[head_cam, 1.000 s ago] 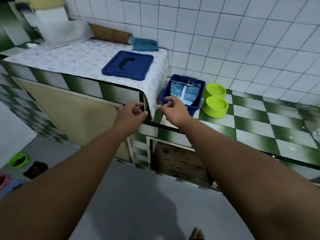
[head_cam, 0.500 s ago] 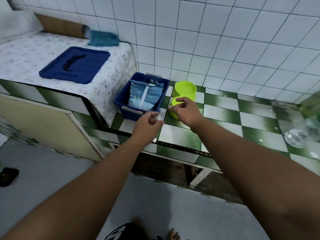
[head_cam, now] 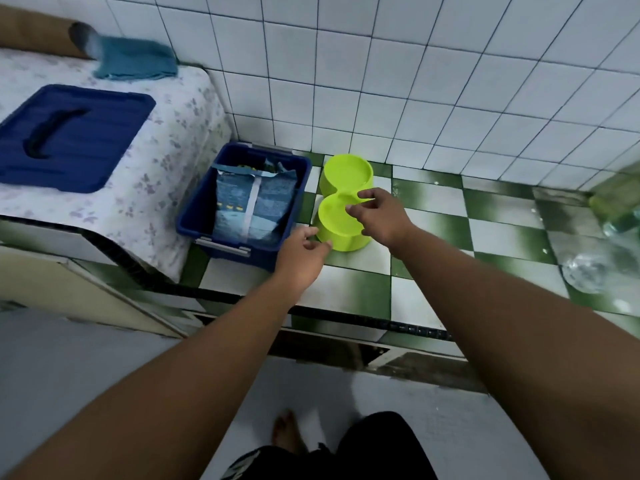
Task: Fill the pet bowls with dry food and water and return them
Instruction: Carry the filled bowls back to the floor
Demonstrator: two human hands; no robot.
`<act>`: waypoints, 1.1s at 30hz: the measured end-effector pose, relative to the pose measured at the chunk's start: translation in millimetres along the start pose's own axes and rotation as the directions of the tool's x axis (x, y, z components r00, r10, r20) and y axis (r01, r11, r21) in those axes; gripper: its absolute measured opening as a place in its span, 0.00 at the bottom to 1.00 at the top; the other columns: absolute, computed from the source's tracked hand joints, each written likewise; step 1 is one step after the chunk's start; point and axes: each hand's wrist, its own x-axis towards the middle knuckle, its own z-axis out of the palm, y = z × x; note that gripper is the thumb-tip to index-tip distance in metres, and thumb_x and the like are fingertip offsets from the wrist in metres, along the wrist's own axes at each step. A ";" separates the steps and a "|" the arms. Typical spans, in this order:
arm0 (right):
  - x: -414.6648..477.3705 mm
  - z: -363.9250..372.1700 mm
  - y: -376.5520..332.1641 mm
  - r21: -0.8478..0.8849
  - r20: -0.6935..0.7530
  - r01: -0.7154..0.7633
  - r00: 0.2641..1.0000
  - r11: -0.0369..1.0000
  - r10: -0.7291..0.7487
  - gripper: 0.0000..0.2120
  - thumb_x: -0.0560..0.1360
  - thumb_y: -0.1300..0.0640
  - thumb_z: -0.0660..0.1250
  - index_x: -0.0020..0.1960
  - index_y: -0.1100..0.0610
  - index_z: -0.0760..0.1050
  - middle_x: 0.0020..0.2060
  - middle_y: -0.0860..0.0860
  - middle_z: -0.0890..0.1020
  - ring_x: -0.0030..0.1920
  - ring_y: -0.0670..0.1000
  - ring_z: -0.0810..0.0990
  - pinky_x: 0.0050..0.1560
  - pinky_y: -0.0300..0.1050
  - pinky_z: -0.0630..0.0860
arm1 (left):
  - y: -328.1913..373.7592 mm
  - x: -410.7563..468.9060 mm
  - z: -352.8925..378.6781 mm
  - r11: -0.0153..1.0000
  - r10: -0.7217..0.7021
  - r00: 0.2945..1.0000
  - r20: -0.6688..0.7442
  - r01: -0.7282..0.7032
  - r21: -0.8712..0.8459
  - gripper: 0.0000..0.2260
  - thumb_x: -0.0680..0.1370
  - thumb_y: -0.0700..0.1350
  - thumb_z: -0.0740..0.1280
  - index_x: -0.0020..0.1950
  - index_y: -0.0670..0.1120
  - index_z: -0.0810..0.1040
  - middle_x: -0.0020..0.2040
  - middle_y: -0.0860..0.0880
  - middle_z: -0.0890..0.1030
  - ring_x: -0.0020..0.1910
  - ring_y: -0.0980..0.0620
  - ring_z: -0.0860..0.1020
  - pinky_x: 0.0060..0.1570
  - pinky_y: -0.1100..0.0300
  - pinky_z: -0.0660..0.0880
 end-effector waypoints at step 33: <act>246.0 -23.4 24.8 -0.304 0.013 -0.004 1.000 0.953 0.008 0.24 0.77 0.53 0.67 0.71 0.59 0.68 0.65 0.57 0.75 0.65 0.58 0.75 0.58 0.45 0.72 | -17.5 90.8 92.5 0.960 -0.248 0.922 -0.299 0.192 -0.204 0.20 0.83 0.55 0.58 0.76 0.58 0.70 0.70 0.45 0.72 0.67 0.45 0.74 0.71 0.45 0.70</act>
